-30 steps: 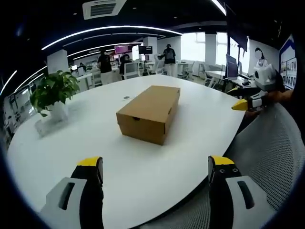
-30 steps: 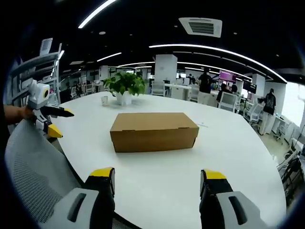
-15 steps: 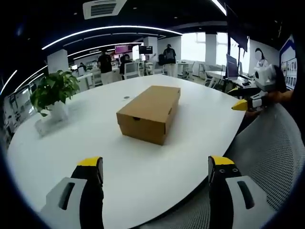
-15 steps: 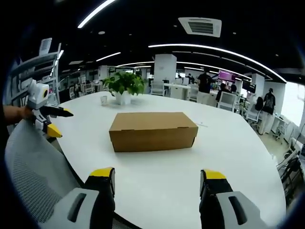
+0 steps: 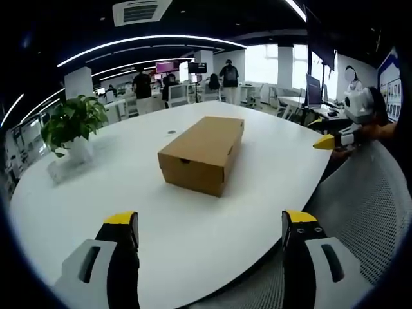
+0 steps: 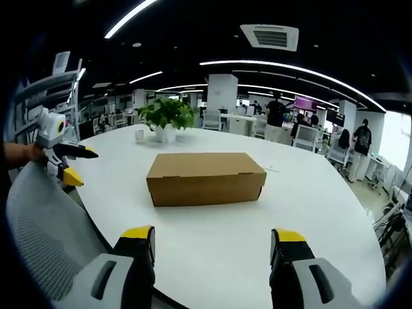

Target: Operate the shoe box by opening the lid, removing the specified soft item, and placing it in the target area until the item is outside and the box remains undamaged.

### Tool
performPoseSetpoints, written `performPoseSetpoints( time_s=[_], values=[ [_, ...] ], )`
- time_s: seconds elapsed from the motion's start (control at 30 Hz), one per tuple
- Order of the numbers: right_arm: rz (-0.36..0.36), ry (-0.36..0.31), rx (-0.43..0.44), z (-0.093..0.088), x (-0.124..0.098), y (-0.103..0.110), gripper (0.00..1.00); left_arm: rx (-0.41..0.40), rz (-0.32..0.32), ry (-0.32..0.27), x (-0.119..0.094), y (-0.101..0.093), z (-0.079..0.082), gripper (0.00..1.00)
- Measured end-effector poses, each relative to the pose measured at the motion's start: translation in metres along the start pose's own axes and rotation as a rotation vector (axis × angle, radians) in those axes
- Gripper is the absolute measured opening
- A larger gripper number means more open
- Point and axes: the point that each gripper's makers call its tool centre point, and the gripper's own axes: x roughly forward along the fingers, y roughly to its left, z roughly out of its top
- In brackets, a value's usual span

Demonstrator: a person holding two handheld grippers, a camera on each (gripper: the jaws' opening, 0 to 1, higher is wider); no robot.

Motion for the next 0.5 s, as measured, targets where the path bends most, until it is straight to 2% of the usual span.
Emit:
performPoseSetpoints(
  time_s=[0.5],
  values=[
    [-0.014, -0.018, 0.004, 0.0031, -0.0006, -0.0027, 0.75, -0.003, 0.02, -0.025, -0.0013, 0.0035, 0.0046, 0.99]
  ],
)
